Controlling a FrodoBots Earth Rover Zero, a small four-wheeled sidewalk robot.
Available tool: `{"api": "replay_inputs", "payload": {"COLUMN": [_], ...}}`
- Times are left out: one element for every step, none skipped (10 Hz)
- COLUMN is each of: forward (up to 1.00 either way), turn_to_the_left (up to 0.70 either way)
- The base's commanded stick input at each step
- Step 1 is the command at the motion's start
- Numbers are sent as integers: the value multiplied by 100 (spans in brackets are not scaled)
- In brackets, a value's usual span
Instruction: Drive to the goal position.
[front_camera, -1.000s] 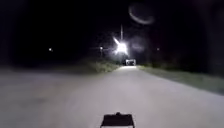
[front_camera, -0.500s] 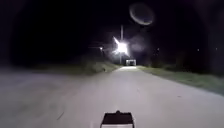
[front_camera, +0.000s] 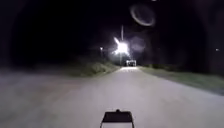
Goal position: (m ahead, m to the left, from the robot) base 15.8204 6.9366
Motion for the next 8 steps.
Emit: {"api": "replay_inputs", "payload": {"forward": [70,70,70,70,70,70,70,70], "turn_to_the_left": [0,0,0,0,0,0,0,0]}}
